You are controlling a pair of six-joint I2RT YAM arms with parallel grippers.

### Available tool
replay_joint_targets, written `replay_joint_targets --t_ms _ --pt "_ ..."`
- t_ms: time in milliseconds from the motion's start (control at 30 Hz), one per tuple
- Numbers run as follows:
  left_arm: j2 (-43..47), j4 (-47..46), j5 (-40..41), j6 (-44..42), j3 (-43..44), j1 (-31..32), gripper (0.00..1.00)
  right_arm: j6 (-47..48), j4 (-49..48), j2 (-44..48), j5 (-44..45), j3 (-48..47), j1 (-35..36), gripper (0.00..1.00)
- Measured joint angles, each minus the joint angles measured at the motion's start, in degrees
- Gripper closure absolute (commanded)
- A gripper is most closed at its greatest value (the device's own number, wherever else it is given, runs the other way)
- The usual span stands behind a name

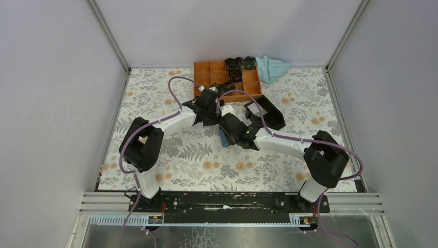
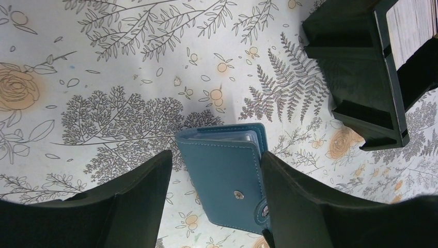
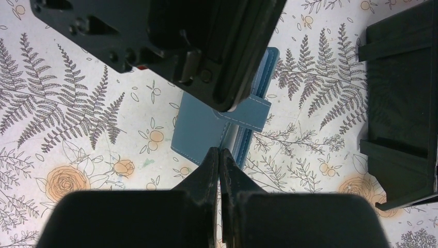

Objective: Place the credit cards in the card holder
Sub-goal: Open the card holder at the center of the board.

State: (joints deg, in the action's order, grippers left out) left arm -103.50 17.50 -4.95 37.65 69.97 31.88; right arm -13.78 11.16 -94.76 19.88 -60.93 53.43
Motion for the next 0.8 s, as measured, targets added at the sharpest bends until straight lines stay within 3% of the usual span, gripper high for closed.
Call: replay_joint_targets --t_ms 333,700,800 --pt "-1.86 -0.35 -0.11 0.04 0.35 1.09 0.33 0.0 0.26 -0.02 0.0 -0.07 0.2 1.0" --pt "-1.88 -1.07 -0.66 0.83 0.37 1.62 0.69 -0.37 0.39 -0.26 0.07 -0.09 0.31 1.0" --pt "-1.84 -1.64 -0.94 1.16 0.15 1.75 0.83 -0.59 0.39 -0.28 0.09 -0.09 0.31 1.0"
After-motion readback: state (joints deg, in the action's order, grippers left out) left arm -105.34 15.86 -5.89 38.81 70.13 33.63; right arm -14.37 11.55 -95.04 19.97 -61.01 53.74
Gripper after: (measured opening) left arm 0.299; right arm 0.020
